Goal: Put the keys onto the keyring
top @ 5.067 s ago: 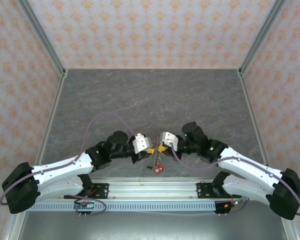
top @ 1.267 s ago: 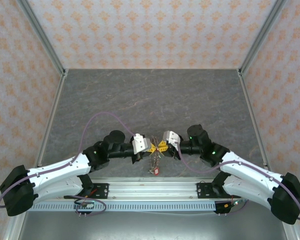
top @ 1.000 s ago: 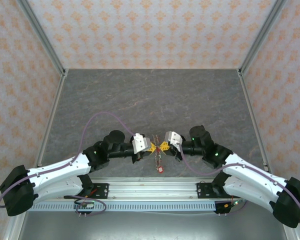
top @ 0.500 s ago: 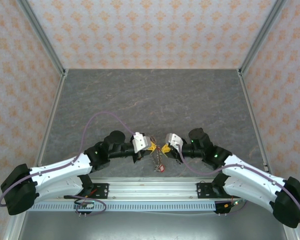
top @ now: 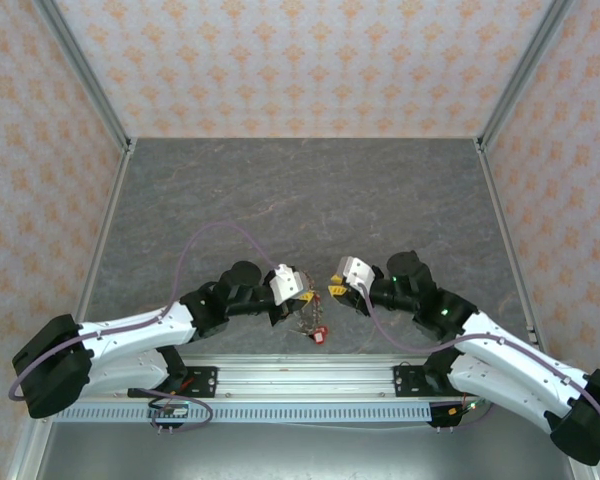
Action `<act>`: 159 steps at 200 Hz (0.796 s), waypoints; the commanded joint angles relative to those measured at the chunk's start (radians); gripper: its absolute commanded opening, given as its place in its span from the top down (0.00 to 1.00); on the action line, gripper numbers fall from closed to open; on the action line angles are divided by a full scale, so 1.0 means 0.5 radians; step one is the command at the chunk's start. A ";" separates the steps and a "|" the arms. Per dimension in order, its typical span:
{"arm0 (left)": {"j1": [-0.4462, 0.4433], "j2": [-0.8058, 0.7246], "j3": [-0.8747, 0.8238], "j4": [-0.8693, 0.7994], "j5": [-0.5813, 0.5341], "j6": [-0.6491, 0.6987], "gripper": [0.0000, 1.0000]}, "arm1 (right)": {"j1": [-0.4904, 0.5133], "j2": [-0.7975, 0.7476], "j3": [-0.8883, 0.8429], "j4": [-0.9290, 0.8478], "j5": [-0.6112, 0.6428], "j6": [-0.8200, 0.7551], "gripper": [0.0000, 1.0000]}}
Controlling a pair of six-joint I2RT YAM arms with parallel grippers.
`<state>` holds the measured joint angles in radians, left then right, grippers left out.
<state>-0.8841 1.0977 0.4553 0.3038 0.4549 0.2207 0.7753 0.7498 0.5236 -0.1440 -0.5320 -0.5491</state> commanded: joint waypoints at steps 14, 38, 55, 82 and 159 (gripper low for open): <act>-0.003 -0.013 0.054 0.140 -0.061 -0.009 1.00 | -0.001 0.044 0.148 -0.189 -0.126 -0.013 0.80; 0.001 0.008 0.089 0.143 -0.052 -0.001 1.00 | -0.001 0.135 0.202 -0.231 -0.182 -0.016 0.80; 0.004 0.060 0.128 0.142 -0.026 0.001 1.00 | -0.001 0.210 0.236 -0.226 -0.220 -0.040 0.79; 0.016 0.161 0.197 0.144 0.049 0.005 1.00 | -0.001 0.323 0.272 -0.148 -0.216 -0.040 0.79; 0.038 0.213 0.226 0.166 0.101 -0.023 1.00 | -0.040 0.404 0.276 -0.287 -0.024 -0.163 0.76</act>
<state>-0.8768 1.2072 0.5304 0.3183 0.4793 0.2169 0.7689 0.9550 0.6399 -0.2615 -0.5812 -0.5999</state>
